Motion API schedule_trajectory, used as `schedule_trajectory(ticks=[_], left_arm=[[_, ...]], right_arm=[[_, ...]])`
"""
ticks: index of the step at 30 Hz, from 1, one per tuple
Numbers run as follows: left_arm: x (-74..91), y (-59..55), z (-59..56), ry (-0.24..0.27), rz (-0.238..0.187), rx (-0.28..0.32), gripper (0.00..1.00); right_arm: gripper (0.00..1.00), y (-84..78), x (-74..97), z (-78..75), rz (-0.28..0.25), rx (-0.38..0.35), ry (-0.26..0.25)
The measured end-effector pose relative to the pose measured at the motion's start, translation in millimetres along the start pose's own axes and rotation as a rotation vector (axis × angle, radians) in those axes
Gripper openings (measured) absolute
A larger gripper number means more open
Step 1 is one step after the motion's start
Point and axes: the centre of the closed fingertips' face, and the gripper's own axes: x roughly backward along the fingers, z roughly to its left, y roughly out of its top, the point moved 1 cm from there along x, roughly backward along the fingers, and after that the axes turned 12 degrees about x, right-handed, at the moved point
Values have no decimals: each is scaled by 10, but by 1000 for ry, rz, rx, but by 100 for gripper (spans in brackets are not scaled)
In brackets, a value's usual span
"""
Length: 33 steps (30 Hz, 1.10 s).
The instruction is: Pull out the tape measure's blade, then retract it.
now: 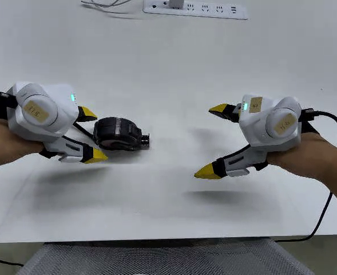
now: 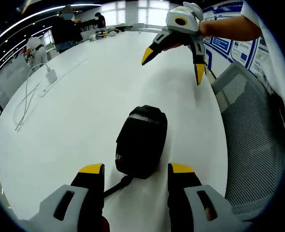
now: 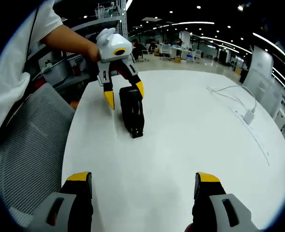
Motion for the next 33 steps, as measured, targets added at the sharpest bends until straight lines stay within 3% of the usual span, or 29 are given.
schedule_trajectory(ticks=[14, 21, 33], left_arm=[[-127, 3, 34, -2, 7, -14, 36], [-140, 33, -8, -10, 6, -36, 30], [-153, 25, 3, -12, 18, -16, 29]], right_arm=[[84, 26, -51, -23, -8, 0, 5], [81, 54, -91, -23, -17, 5, 17], [76, 92, -203, -17, -37, 15, 41]])
